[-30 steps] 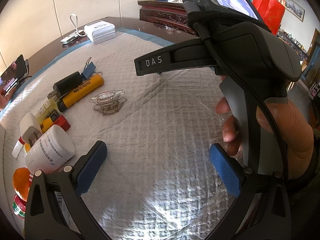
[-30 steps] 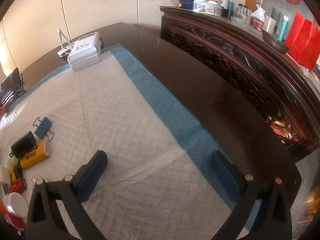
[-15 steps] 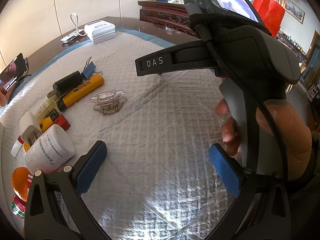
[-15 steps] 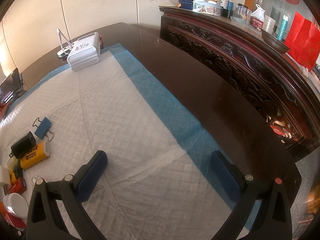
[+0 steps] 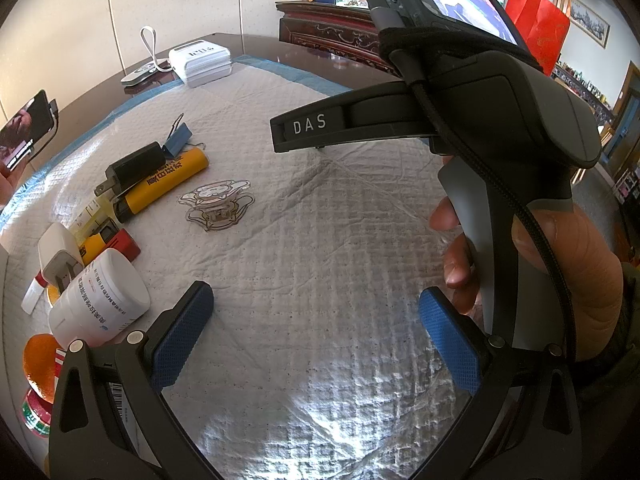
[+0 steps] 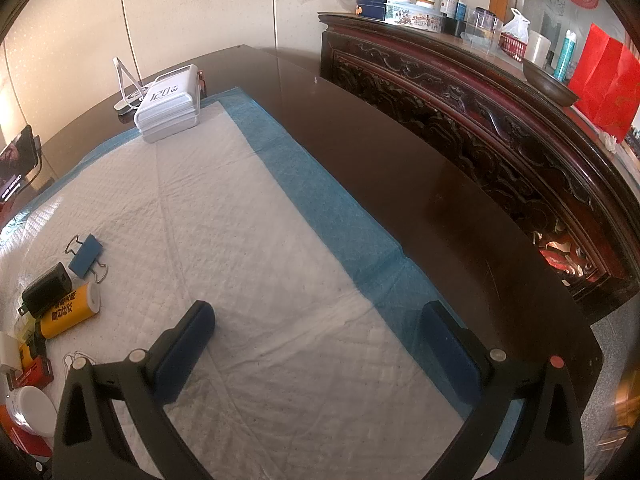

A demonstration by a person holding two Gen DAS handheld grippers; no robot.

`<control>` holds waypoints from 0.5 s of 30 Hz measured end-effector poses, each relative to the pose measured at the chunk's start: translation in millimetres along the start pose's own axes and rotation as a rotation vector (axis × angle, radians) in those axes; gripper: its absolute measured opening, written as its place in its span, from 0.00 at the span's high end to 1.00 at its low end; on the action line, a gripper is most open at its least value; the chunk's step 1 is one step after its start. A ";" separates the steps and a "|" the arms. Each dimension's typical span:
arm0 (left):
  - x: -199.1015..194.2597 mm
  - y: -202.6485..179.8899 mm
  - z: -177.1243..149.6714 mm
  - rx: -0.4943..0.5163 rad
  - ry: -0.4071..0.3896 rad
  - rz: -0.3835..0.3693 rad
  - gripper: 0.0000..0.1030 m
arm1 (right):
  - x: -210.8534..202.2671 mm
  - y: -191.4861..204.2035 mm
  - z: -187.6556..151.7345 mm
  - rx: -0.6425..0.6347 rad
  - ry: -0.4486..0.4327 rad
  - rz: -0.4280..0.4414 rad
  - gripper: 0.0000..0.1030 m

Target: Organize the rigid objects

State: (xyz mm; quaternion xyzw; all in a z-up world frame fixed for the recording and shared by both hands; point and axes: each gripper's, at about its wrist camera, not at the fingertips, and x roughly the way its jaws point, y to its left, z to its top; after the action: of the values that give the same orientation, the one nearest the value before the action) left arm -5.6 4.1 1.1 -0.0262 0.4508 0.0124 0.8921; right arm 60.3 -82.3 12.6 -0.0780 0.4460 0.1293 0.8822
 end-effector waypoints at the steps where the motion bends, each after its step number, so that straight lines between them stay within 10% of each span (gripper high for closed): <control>1: 1.0 -1.7 -2.2 0.002 0.001 0.003 0.01 | 0.0 0.2 0.0 0.000 0.000 0.000 0.00; 15: 1.6 -9.8 -2.6 0.010 0.003 0.013 0.00 | 0.0 0.2 0.0 0.000 0.000 0.000 0.00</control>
State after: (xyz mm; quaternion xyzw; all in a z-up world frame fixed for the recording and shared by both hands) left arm -6.3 -5.8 -1.4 -0.0187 0.4524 0.0159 0.8915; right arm 60.3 -82.1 12.6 -0.0780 0.4460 0.1292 0.8822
